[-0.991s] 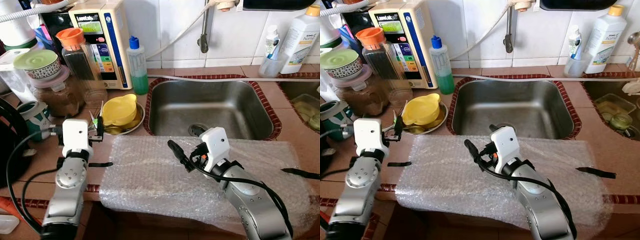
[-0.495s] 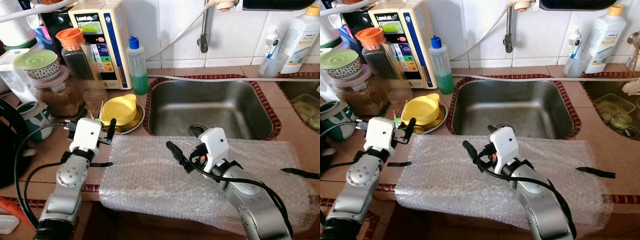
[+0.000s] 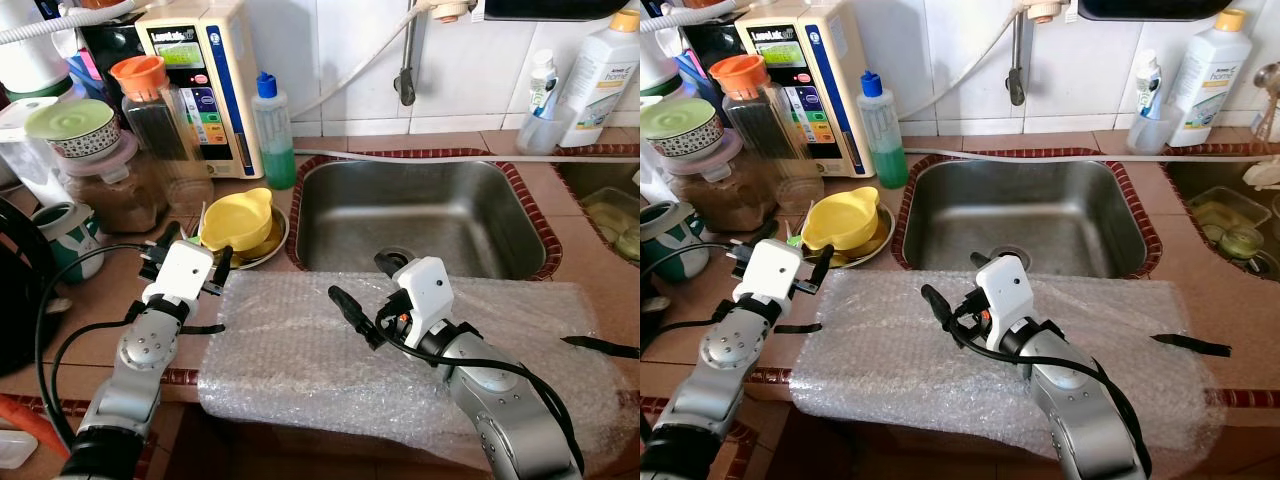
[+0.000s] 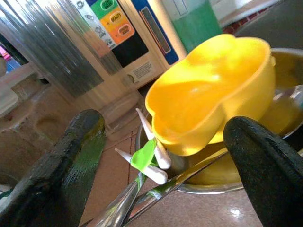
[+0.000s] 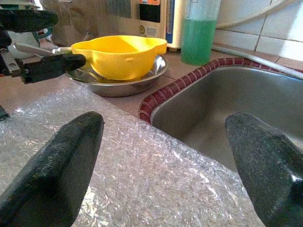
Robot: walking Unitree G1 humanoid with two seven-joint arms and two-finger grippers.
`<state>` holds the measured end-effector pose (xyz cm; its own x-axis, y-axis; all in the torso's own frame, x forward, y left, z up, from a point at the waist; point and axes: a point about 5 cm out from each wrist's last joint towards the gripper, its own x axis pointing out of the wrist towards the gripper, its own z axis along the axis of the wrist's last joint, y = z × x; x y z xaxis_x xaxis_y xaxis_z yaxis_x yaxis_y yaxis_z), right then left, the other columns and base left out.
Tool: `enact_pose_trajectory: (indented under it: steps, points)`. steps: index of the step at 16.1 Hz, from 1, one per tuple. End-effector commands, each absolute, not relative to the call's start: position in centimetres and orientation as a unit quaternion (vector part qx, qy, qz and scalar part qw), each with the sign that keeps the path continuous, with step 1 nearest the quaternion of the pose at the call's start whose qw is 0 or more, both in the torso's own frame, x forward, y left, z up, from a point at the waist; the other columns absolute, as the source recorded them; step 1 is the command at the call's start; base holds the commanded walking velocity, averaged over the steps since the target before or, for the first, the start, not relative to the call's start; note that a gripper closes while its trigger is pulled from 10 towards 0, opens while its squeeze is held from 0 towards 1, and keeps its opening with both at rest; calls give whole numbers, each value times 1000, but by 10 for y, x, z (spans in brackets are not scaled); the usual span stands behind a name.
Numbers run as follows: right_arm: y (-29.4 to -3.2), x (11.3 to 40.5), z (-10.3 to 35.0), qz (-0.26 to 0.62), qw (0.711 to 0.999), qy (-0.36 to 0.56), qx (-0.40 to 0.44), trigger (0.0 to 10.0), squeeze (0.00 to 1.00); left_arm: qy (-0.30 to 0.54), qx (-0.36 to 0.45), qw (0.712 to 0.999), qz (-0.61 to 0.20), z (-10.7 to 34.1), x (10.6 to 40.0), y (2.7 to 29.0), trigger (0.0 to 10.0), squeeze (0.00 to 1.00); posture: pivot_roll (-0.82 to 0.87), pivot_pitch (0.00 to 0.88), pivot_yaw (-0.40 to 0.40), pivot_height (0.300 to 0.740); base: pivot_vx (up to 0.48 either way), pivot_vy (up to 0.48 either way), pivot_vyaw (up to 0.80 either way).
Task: Kitchen organization
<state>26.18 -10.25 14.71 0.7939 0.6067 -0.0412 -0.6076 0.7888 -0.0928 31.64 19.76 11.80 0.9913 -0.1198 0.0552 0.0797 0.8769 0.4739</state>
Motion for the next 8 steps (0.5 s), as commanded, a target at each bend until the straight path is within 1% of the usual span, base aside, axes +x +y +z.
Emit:
enact_pose_trajectory:
  steps: [1,6,8]
  points:
    - [-101,259,153,331,942,-6,-51,10000,0,-37,261,964,-41,120,321,206,10000,0,-296,75,107,740,0,0,0]
    - [-100,257,152,333,942,-3,-49,10000,0,-24,268,963,-23,118,323,217,10000,0,-299,81,109,740,0,0,0]
    - [-98,255,152,347,937,1,-37,10000,0,-23,271,962,-22,118,325,219,10000,0,-299,80,110,740,0,0,0]
